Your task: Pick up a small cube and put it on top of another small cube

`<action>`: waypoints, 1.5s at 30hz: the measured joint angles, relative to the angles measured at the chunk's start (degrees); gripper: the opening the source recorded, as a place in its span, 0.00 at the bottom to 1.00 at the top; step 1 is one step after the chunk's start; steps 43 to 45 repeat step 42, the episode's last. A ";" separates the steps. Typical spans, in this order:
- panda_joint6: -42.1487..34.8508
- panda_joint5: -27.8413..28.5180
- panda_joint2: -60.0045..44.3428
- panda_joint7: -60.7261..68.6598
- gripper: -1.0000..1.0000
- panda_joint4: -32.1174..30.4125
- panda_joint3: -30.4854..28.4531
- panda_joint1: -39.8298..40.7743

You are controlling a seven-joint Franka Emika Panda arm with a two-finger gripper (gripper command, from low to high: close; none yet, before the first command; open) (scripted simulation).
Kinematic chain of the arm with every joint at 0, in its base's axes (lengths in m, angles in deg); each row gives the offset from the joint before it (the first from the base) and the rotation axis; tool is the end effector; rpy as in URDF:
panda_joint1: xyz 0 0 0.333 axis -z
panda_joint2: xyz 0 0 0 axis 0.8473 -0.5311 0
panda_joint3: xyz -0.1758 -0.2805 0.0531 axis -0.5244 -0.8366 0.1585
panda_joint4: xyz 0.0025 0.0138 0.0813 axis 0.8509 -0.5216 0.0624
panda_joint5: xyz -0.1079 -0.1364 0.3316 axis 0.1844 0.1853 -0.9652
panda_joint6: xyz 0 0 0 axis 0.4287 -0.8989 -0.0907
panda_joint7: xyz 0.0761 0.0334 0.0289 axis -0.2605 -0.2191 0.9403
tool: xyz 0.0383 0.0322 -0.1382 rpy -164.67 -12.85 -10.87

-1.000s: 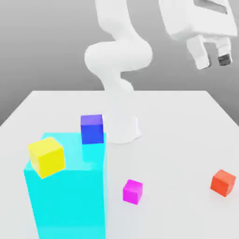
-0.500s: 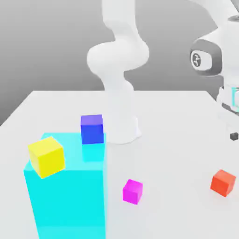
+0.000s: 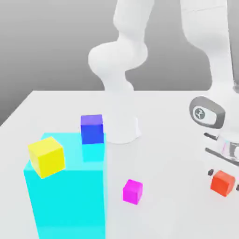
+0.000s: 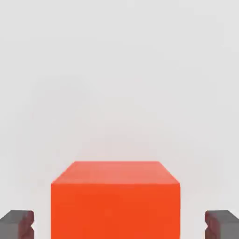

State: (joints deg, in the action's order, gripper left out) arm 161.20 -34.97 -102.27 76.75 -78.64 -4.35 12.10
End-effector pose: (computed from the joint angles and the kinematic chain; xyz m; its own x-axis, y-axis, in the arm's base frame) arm 0.3219 0.3210 0.1333 0.0470 0.9989 -0.0004 0.9989 -0.0470 0.0011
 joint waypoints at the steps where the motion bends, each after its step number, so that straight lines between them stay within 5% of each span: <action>1: -0.05 0.00 0.00 0.00 0.00 0.00 0.00 0.00; 10: -8.70 -0.55 10.24 1.16 0.00 -1.73 -0.38 0.39; 19: -26.70 -4.98 25.54 18.34 0.00 0.04 -5.75 12.42; 34: -53.56 11.37 52.25 31.50 0.00 2.22 -19.10 30.81; 38: -47.19 13.27 51.16 32.11 0.00 -2.88 -21.13 32.20; 39: -45.62 13.46 50.67 32.12 1.00 -3.96 -21.45 32.26; 45: -45.62 13.46 50.67 32.12 1.00 -3.96 -21.45 32.26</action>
